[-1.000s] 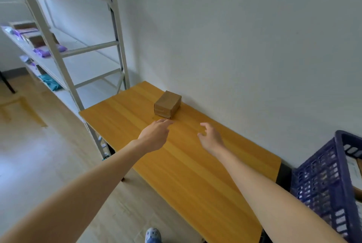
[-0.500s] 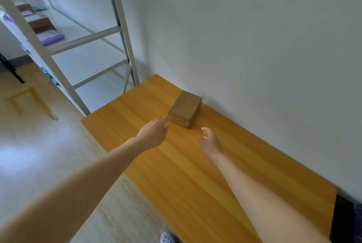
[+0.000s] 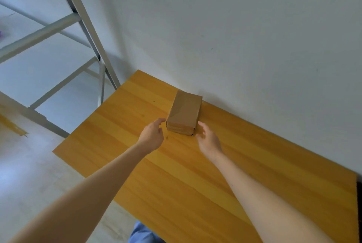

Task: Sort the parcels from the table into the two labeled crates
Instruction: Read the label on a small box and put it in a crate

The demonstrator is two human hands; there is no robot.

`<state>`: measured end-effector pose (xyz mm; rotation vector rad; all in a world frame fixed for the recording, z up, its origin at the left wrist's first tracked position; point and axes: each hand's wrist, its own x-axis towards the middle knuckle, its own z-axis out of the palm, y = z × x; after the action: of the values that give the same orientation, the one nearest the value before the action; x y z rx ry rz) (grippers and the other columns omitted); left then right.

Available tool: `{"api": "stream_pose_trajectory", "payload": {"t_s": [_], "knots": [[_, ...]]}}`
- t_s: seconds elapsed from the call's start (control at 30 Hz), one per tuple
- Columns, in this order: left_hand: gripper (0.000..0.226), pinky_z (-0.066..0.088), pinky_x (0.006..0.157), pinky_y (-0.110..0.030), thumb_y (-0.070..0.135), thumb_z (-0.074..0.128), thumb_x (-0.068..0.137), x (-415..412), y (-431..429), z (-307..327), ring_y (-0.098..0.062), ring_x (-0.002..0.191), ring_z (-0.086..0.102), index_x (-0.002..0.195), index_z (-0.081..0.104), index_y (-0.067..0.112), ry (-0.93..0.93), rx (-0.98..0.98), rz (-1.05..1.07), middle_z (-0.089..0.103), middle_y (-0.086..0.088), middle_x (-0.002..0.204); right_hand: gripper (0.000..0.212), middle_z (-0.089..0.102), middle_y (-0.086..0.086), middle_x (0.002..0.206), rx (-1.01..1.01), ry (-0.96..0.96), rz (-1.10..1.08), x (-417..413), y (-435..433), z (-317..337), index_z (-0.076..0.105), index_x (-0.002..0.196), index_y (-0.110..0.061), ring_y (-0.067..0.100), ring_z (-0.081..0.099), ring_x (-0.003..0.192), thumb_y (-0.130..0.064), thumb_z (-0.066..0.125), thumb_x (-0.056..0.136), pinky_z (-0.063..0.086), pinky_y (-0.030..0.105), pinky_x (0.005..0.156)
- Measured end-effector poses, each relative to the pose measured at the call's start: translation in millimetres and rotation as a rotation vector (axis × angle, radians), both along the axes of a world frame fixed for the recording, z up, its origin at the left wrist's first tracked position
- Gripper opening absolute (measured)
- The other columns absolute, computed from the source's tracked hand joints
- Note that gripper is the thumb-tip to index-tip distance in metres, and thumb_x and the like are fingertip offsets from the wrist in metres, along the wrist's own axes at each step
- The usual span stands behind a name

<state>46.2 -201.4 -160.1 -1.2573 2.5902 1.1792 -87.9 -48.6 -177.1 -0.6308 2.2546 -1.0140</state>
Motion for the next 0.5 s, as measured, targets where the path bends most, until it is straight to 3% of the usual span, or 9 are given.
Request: {"api": "stream_pose_trajectory", "payload": {"t_s": [0.1, 0.27, 0.3, 0.37, 0.43, 0.5], "knots": [[0.043, 0.056, 0.073, -0.042, 0.014, 0.033, 0.103, -12, -24, -10, -0.025, 0.098, 0.062, 0.145, 0.036, 0.022, -0.010, 0.043, -0.027, 0.045, -0.007, 0.145, 0.050, 0.038, 0.002, 0.151, 0.003, 0.000, -0.037, -1, -19, -4, 0.034, 0.149, -0.023, 0.021, 0.036, 0.138, -0.015, 0.047, 0.101, 0.034, 0.032, 0.108], [0.041, 0.050, 0.080, -0.036, 0.023, 0.035, 0.104, -32, -54, -27, -0.026, 0.118, 0.054, 0.145, 0.036, 0.022, -0.022, 0.187, -0.089, 0.045, -0.008, 0.145, 0.051, 0.035, -0.001, 0.153, 0.045, -0.009, -0.121, -4, -45, -11, 0.032, 0.149, -0.024, 0.018, 0.032, 0.141, -0.018, 0.047, 0.101, 0.030, 0.032, 0.111], [0.041, 0.048, 0.076, -0.034, 0.025, 0.034, 0.104, -35, -57, -30, -0.025, 0.113, 0.056, 0.145, 0.036, 0.022, -0.021, 0.204, -0.105, 0.046, -0.009, 0.143, 0.051, 0.034, -0.001, 0.153, 0.055, -0.006, -0.138, -6, -48, -12, 0.032, 0.150, -0.024, 0.018, 0.032, 0.141, -0.019, 0.047, 0.102, 0.029, 0.032, 0.112], [0.042, 0.043, 0.058, -0.028, 0.025, 0.029, 0.105, -42, -64, -37, -0.020, 0.083, 0.060, 0.147, 0.033, 0.021, -0.014, 0.246, -0.122, 0.054, -0.008, 0.131, 0.052, 0.033, -0.001, 0.154, 0.073, -0.005, -0.168, -8, -56, -14, 0.031, 0.150, -0.023, 0.018, 0.031, 0.142, -0.019, 0.047, 0.101, 0.029, 0.034, 0.113], [0.043, 0.033, 0.045, -0.024, 0.024, 0.025, 0.106, -46, -68, -42, -0.013, 0.057, 0.049, 0.148, 0.030, 0.020, -0.014, 0.266, -0.118, 0.060, -0.013, 0.116, 0.054, 0.031, -0.003, 0.155, 0.073, -0.027, -0.197, -9, -60, -16, 0.028, 0.151, -0.025, 0.018, 0.029, 0.142, -0.019, 0.048, 0.101, 0.028, 0.034, 0.114], [0.043, 0.031, 0.045, -0.024, 0.025, 0.024, 0.106, -52, -73, -46, -0.015, 0.059, 0.050, 0.149, 0.029, 0.019, -0.029, 0.290, -0.118, 0.058, -0.020, 0.121, 0.057, 0.031, -0.004, 0.155, 0.065, -0.050, -0.230, -9, -64, -17, 0.027, 0.152, -0.026, 0.018, 0.030, 0.142, -0.018, 0.050, 0.101, 0.029, 0.034, 0.113]]}}
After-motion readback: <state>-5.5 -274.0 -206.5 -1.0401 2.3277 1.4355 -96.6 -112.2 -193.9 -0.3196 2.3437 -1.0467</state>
